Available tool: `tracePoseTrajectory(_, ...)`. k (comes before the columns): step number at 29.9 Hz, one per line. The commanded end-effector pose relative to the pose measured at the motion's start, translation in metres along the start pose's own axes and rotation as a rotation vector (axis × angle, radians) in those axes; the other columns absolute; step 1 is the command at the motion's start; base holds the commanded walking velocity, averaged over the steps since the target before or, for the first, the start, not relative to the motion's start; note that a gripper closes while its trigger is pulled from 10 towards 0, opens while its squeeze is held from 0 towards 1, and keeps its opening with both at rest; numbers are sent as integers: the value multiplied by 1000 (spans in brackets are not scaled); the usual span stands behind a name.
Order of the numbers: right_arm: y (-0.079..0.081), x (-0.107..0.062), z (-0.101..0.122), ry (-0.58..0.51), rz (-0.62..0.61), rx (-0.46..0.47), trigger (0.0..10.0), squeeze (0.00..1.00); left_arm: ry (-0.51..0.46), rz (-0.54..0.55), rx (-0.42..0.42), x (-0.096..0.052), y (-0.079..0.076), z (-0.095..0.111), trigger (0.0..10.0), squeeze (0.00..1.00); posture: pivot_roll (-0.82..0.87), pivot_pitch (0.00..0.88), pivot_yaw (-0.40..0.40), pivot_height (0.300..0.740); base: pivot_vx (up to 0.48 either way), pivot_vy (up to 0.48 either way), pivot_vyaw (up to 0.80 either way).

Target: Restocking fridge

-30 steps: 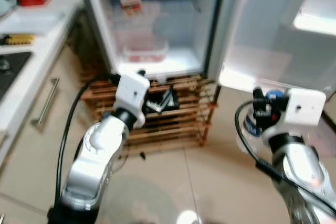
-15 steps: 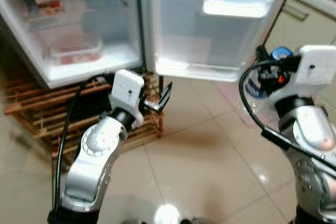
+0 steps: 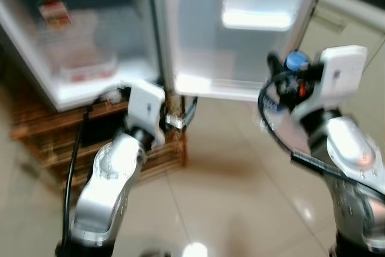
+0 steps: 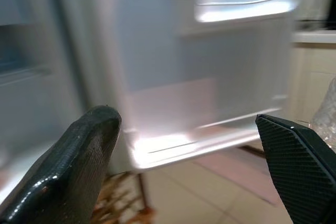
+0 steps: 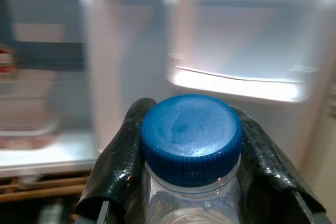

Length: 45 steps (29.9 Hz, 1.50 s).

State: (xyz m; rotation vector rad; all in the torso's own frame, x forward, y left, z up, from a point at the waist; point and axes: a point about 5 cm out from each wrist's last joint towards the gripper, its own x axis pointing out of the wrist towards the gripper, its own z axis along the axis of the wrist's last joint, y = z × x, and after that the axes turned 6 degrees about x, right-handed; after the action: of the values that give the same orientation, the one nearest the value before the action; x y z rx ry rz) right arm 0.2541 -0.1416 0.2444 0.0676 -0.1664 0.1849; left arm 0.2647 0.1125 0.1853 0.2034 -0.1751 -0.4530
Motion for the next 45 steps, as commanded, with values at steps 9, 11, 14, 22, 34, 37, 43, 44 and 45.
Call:
tracePoseTrajectory(9, 7, 3, 3, -18, 61, 28, 10000, 0, 20, 27, 16, -5, 7, -1, 10000, 0, -16, 29, -13, 740, 356, 0, 0)
tracePoseTrajectory(11, 8, 3, 3, -16, 69, 28, 10000, 0, 21, 27, 15, -6, 7, -1, 10000, 0, -17, 30, -12, 740, 354, 0, 0)
tracePoseTrajectory(14, 10, 2, 2, -10, 78, 28, 10000, 0, 22, 25, 16, -6, 7, -1, 10000, 0, -17, 30, -11, 740, 358, 0, 0)
tracePoseTrajectory(22, 11, -1, -2, 7, 87, 36, 10000, 0, 27, 22, 19, -6, 8, -1, 10000, 0, -19, 34, -7, 740, 358, 0, 0)
tracePoseTrajectory(34, 20, 1, 2, -27, 160, 87, 10000, 0, 19, -2, -11, -10, 6, 0, 10000, 0, -12, 35, -13, 740, 118, 0, 0)
tracePoseTrajectory(37, 21, 1, 2, -31, 166, 88, 10000, 0, 16, -4, -14, -11, 6, 1, 10000, 0, -9, 36, -17, 740, 0, 0, 0)
tracePoseTrajectory(43, 27, 7, 5, -59, 209, 100, 10000, 0, 14, -12, -26, -12, 4, 2, 10000, 0, -7, 37, -20, 740, 0, 0, 0)
tracePoseTrajectory(44, 27, 7, 5, -59, 209, 100, 10000, 0, 14, -12, -26, -12, 4, 2, 10000, 0, -7, 37, -20, 740, 0, 0, 0)
tracePoseTrajectory(45, 29, 7, 6, -65, 228, 91, 10000, 0, 20, -14, -34, -12, 3, 1, 10000, 0, -6, 36, -19, 740, 0, 0, 0)
